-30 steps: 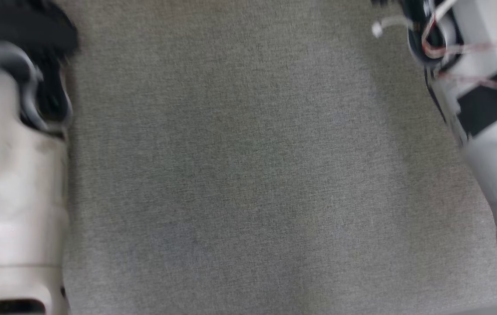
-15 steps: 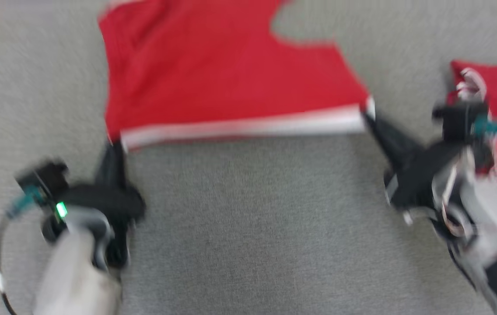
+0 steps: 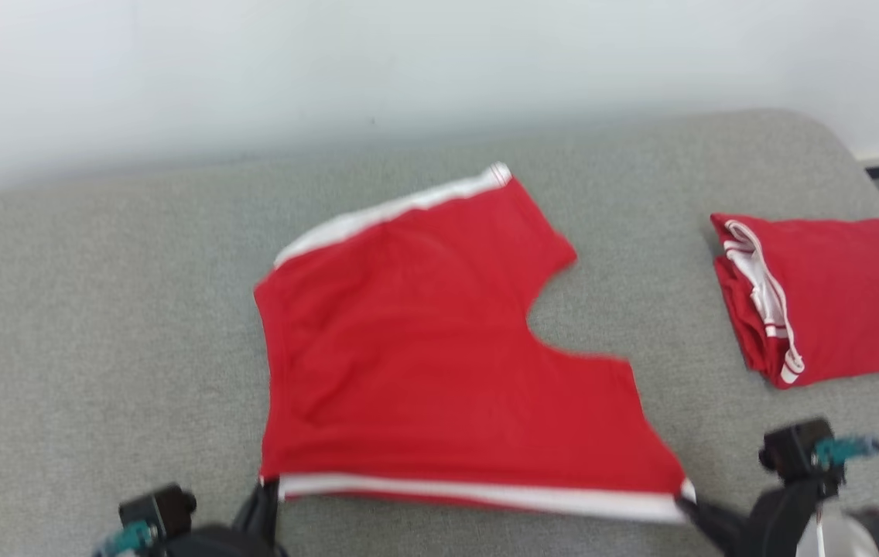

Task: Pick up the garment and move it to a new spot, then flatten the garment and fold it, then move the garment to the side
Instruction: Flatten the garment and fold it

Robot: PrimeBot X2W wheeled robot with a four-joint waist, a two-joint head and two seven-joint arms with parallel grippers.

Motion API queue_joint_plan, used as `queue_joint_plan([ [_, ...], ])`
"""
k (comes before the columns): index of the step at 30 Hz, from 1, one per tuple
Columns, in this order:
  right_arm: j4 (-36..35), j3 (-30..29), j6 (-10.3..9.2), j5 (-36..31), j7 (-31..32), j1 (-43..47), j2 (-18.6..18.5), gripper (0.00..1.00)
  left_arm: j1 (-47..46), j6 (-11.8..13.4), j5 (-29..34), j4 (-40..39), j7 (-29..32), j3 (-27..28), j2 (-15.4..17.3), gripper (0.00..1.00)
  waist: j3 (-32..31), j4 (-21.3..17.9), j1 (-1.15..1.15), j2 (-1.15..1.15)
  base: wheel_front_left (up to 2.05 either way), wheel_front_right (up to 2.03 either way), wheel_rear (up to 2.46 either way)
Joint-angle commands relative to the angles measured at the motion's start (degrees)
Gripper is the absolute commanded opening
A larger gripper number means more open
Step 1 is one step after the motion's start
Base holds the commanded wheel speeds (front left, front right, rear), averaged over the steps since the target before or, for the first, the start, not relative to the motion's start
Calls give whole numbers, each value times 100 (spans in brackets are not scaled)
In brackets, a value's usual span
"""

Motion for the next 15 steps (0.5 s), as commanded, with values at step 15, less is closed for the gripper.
queue_joint_plan([
  [15, -1794, -1171, -24, -854, 1732, 1421, 772, 0, 1574, 543, 19, -1854, 1081, -298, 322, 0, -368, 121, 1, 0, 0, 0, 0],
])
